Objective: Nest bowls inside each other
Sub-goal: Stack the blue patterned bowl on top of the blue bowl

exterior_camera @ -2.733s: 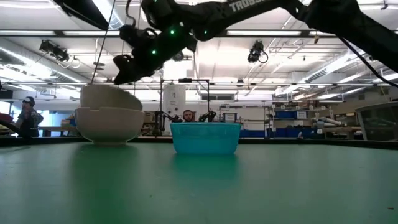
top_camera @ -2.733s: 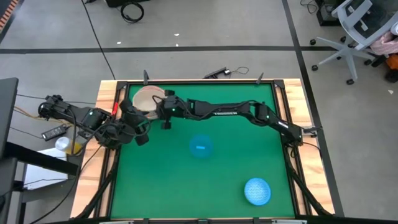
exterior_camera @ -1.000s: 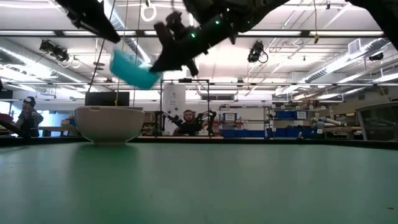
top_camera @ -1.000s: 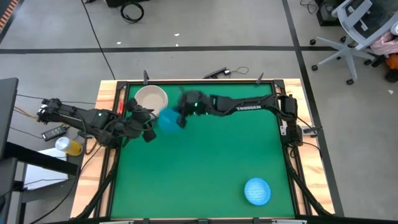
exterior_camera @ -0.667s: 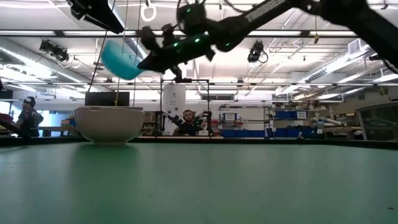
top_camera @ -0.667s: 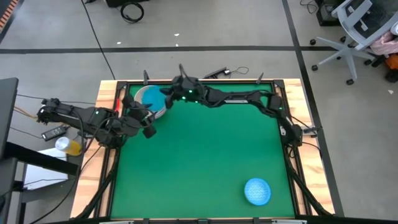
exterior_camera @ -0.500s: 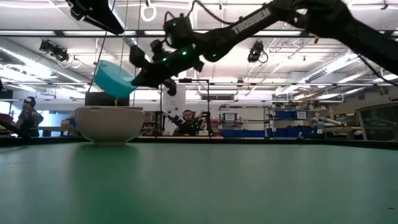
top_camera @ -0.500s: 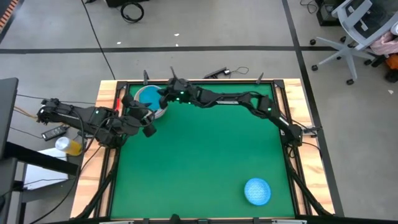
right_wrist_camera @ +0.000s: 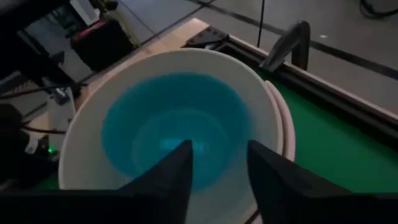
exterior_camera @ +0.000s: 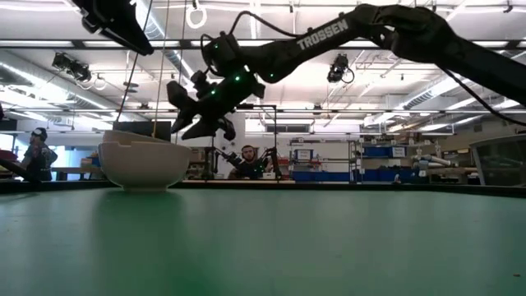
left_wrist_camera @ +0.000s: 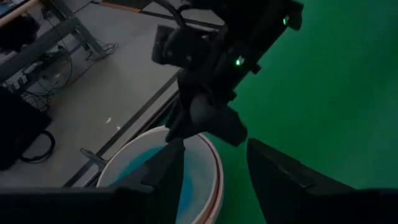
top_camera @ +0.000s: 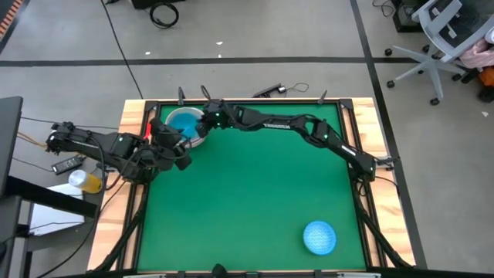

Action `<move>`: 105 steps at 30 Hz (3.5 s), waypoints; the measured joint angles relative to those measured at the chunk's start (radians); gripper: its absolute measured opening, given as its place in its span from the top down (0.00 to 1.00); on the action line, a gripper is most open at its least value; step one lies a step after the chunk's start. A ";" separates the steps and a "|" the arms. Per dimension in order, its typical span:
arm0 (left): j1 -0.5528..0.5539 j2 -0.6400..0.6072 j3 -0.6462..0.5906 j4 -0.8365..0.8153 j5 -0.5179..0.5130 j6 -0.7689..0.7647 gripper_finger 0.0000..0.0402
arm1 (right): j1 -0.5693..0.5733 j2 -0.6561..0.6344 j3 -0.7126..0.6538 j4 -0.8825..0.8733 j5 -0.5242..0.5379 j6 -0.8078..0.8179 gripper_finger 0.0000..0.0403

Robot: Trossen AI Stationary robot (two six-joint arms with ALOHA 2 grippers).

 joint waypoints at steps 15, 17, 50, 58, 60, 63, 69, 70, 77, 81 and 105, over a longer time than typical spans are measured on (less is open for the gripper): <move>-0.178 0.000 -0.053 -0.038 -0.030 -0.196 0.56 | 0.262 -0.250 -0.115 -0.581 0.108 -0.160 0.50; -0.196 0.000 -0.099 0.012 -0.029 -0.208 0.56 | 0.326 -0.293 -0.184 -0.609 0.148 -0.133 0.50; -0.393 0.000 -0.661 1.133 0.254 0.046 0.56 | 1.025 -0.698 -0.843 -0.793 -0.081 0.961 0.50; -0.410 0.000 -0.662 1.130 0.239 0.023 0.56 | 1.093 -0.697 -0.843 -0.794 -0.073 1.074 0.53; -0.408 0.000 -0.662 1.130 0.234 0.023 0.56 | 1.095 -0.697 -0.843 -0.789 -0.072 1.088 0.57; -0.404 0.000 -0.662 1.130 0.232 0.014 0.56 | 1.095 -0.697 -0.843 -0.743 -0.078 1.107 0.65; -0.400 0.000 -0.662 1.129 0.231 0.015 0.56 | 1.094 -0.697 -0.845 -0.718 -0.079 1.103 0.72; -0.400 0.000 -0.662 1.129 0.230 0.015 0.56 | 1.094 -0.697 -0.851 -0.718 -0.079 1.107 0.72; -0.379 0.000 -0.662 1.129 0.224 0.016 0.56 | 1.094 -0.695 -0.952 -0.568 -0.100 1.097 0.72; -0.356 0.000 -0.662 1.133 0.224 0.017 0.56 | 1.069 -0.695 -0.989 -0.518 -0.110 1.064 0.75; -0.239 -0.003 -0.113 0.570 0.031 0.563 0.56 | 0.415 -0.694 -0.895 -0.068 0.001 -0.091 0.96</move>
